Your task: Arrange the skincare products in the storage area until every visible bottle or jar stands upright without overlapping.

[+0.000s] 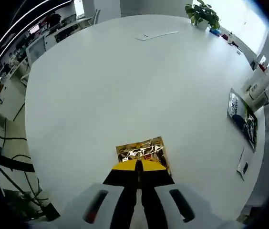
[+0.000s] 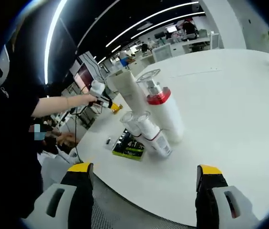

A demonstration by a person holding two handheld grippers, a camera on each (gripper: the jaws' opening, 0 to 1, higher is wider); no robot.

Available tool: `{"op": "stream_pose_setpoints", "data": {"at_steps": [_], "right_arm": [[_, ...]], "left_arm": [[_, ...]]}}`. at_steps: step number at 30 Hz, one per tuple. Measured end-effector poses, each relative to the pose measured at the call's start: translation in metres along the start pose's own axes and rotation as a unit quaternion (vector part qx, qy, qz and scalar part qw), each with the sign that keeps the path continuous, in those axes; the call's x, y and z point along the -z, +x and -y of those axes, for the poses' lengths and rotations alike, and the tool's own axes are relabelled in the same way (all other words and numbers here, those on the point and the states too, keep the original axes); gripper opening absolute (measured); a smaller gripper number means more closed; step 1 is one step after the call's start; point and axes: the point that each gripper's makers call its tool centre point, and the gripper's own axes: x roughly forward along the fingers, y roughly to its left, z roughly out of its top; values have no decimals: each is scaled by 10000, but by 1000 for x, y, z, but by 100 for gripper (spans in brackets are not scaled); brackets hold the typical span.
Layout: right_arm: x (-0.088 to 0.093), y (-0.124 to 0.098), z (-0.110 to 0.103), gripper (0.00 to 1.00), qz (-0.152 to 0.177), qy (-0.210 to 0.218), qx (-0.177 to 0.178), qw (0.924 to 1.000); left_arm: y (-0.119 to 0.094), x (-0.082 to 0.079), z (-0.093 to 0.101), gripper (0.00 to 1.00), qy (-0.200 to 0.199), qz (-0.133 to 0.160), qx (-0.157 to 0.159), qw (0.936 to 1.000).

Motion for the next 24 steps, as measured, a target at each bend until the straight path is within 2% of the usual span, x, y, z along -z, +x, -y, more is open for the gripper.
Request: {"op": "stream_pose_setpoints", "data": {"at_steps": [2,3,6,7,10,12,13,14,15,16,17,19,22,24], "right_arm": [[1,0,-2,93,-33,-73,-19,10000],[1,0,-2,93,-27,-96,-30,9999],[0,-1,-2,93,-4,-108,-32,9999],[-1,-1,-2,93,19,-103,-41,9999],[-3,-3,-1,93,70,-84,-42,9999],[-3,-3,0,93,86,-70,-43,9999],[-3,-3,-1,93,97,-62,-47,9999],[-4,-3,-1,92,104,-63,-45,9999],[-4,-3,-2,92,111,-64,-47,9999],[-4,-3,-1,92,113,-58,-49,9999],[-4,-3,-1,92,112,-53,-52,9999],[-4,-4,1,93,112,-41,-56,9999],[-5,-4,1,93,138,-12,-53,9999],[-6,-4,1,93,153,3,-40,9999]], "left_arm": [[-5,7,15,0,-69,29,-31,10000],[-8,6,16,0,-248,42,-120,9996],[-9,8,32,0,-664,63,-95,9977],[-9,7,36,0,-668,61,-92,9977],[-15,3,55,6,-56,1,0,10000],[-24,-6,70,19,495,45,-7,9988],[-21,-7,62,23,1020,106,42,9947],[-21,-7,60,25,1345,83,48,9909],[-27,-19,77,26,1660,9,126,9860],[-28,-22,81,25,1739,-65,181,9846],[-22,-15,59,25,1896,-142,191,9816],[-20,-17,52,23,2073,-301,280,9774],[-12,-25,44,22,2102,-462,429,9756],[-14,-29,56,22,2069,-633,545,9748]]}}
